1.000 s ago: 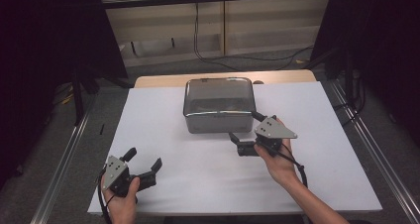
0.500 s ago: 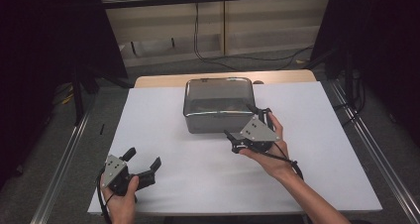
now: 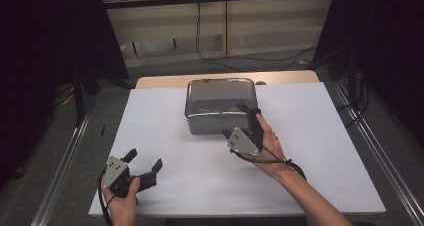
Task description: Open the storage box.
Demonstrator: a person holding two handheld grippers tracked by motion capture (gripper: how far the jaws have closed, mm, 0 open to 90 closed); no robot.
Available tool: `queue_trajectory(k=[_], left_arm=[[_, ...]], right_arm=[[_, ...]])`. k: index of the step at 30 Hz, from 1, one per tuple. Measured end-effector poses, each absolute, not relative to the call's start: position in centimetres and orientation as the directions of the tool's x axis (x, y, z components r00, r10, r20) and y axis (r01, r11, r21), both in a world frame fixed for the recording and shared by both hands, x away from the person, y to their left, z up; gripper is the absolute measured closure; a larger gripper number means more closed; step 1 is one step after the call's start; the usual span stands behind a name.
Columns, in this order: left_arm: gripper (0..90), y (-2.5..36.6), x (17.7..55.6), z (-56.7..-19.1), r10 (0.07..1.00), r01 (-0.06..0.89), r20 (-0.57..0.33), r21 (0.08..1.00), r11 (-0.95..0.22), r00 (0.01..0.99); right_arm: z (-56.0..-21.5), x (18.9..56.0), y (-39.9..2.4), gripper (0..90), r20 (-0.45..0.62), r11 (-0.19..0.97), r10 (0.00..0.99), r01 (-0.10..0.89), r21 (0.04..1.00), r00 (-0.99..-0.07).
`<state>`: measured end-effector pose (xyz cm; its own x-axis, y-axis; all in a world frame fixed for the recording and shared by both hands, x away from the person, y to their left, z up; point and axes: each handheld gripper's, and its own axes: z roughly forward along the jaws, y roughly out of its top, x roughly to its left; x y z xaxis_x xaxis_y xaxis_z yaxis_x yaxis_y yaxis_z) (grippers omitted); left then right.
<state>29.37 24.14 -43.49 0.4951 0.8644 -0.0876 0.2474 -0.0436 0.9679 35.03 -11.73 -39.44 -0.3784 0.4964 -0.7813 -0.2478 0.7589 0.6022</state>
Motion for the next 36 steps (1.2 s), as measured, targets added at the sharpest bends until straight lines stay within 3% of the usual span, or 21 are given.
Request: queue_trajectory(k=[3, 5, 15, 17, 36], left_arm=[[3.4, 24.2, 29.4, -43.5, 0.866, 0.249, -0.091, 0.968, -0.040, 0.492], [3.4, 24.2, 29.4, -43.5, 0.866, 0.249, -0.090, 0.968, -0.041, 0.492], [3.4, 24.1, 29.5, -43.5, 0.864, 0.250, -0.087, 0.967, -0.047, 0.497], [3.4, 24.2, 29.5, -43.5, 0.864, 0.251, -0.086, 0.967, -0.048, 0.496], [3.4, 24.1, 29.5, -43.6, 0.863, 0.244, -0.080, 0.968, -0.052, 0.499]], right_arm=[[-39.5, 35.0, -11.4, 11.6, -0.812, 0.782, 0.468, -0.265, 0.564, -0.348], [-39.7, 34.8, -10.9, 13.9, -0.861, 0.821, 0.408, -0.290, 0.491, -0.303], [-40.6, 35.2, -10.4, 26.2, -0.906, 0.879, 0.314, -0.275, 0.390, -0.283], [-40.9, 35.2, -9.9, 29.1, -0.936, 0.905, 0.248, -0.285, 0.316, -0.251], [-42.7, 36.8, -9.0, 58.3, -0.955, 0.950, 0.127, -0.244, 0.194, -0.267]])
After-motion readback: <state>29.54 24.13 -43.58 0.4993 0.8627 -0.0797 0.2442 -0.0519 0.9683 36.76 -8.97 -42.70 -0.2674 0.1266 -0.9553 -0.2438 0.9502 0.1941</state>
